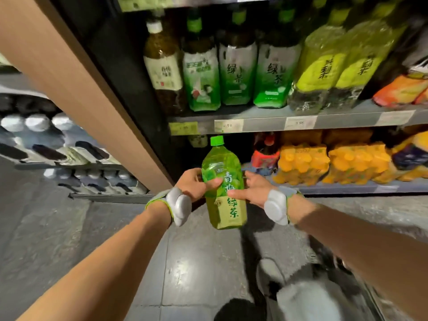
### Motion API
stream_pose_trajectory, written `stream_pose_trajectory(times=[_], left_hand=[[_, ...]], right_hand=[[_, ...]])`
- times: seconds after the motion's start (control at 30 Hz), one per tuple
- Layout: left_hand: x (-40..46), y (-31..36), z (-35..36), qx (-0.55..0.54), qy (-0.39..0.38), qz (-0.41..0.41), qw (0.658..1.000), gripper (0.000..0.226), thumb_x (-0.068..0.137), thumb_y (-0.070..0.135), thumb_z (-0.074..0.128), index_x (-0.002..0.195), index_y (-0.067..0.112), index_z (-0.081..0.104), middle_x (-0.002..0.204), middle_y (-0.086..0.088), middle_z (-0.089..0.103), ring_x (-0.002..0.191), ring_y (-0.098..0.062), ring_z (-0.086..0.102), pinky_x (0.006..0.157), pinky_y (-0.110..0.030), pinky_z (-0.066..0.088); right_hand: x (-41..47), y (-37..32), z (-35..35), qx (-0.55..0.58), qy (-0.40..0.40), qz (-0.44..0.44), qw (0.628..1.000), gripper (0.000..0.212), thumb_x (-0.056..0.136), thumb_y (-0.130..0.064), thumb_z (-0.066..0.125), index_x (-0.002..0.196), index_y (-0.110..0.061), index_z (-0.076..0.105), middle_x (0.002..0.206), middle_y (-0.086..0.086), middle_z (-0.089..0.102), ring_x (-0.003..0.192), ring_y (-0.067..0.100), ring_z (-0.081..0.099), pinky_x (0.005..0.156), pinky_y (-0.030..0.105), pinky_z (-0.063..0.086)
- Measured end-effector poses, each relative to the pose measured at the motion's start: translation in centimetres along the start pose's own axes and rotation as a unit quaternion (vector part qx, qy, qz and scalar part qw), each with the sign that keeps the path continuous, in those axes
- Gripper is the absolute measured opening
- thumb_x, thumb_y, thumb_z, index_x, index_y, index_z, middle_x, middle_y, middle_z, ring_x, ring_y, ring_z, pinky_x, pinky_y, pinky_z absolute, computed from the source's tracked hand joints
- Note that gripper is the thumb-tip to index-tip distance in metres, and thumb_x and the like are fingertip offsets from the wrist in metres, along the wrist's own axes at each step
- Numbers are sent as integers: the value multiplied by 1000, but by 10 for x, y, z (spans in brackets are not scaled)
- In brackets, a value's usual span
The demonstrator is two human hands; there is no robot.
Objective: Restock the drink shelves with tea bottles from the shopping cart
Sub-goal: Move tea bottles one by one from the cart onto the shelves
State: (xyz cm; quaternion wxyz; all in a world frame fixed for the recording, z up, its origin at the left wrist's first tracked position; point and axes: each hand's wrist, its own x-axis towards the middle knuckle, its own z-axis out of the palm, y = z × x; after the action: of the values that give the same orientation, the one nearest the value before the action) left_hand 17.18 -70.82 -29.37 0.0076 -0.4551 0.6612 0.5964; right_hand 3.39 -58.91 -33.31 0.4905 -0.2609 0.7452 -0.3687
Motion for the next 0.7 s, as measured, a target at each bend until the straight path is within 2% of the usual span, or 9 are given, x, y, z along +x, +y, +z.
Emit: stream_pose_trajectory(times=[0.07, 0.13, 0.17, 0.23, 0.3, 0.33, 0.4, 0.47, 0.7], left_hand=[[38, -31, 8, -17, 4, 6, 1000, 25, 86, 7, 68, 108, 2, 58, 88, 0, 66, 53, 5, 64, 53, -11, 53], [74, -52, 12, -22, 6, 16, 1000, 35, 83, 8, 71, 114, 3, 56, 90, -2, 69, 65, -4, 70, 59, -21, 58], [90, -65, 14, -5, 11, 26, 1000, 42, 80, 11, 74, 117, 4, 55, 96, -5, 70, 77, -11, 71, 68, -28, 60], [110, -74, 14, 18, 23, 42, 999, 55, 75, 13, 79, 123, 5, 53, 109, -9, 69, 98, -22, 68, 89, -39, 56], [127, -86, 18, 16, 36, 58, 998, 59, 75, 11, 80, 125, 6, 50, 115, -11, 67, 105, -24, 65, 94, -39, 52], [139, -93, 22, 16, 42, 72, 996, 59, 76, 10, 78, 126, 6, 49, 117, -11, 66, 105, -23, 64, 93, -37, 52], [160, -103, 26, 20, 43, 87, 995, 59, 77, 8, 77, 127, 6, 46, 120, -11, 64, 107, -23, 63, 90, -37, 52], [168, -107, 27, 5, 50, 100, 994, 54, 77, 5, 76, 123, 8, 48, 122, -11, 64, 111, -25, 63, 94, -42, 52], [204, -111, 32, 52, 85, 178, 979, 56, 72, 12, 82, 116, 22, 47, 119, -5, 67, 110, -20, 64, 100, -43, 49]], right_hand=[[44, 29, 4, -17, -5, -19, 1000, 85, 59, -35, 86, 130, -12, 46, 130, 11, 57, 117, 27, 57, 104, 48, 43], [78, 44, 5, -43, -20, -26, 999, 54, 61, -25, 86, 107, -16, 58, 118, 14, 65, 107, 24, 62, 99, 47, 48], [82, 46, 8, -54, -34, -27, 998, 34, 70, -12, 82, 93, -20, 59, 110, 13, 68, 99, 19, 64, 96, 40, 51], [93, 45, 9, -62, -41, -32, 997, 39, 79, 8, 69, 78, -26, 49, 87, -1, 64, 77, -1, 62, 73, 9, 53], [112, 54, 9, -75, -21, -65, 995, 36, 80, 9, 67, 78, -21, 48, 80, -8, 55, 76, -4, 57, 59, 0, 45], [132, 67, 10, -89, -7, -74, 993, 29, 78, 3, 73, 87, -15, 52, 86, -6, 58, 83, 2, 58, 68, 4, 48], [162, 84, 12, -131, 25, -90, 987, 66, 61, -28, 88, 113, -11, 51, 107, 0, 63, 100, 15, 61, 91, 30, 51], [184, 91, 11, -170, 33, -104, 979, 89, 49, -45, 89, 120, -14, 45, 112, 2, 63, 104, 22, 61, 95, 44, 50], [203, 91, 8, -198, 110, -107, 968, 71, 73, -27, 80, 126, -12, 35, 109, 8, 59, 100, 28, 60, 83, 36, 49]])
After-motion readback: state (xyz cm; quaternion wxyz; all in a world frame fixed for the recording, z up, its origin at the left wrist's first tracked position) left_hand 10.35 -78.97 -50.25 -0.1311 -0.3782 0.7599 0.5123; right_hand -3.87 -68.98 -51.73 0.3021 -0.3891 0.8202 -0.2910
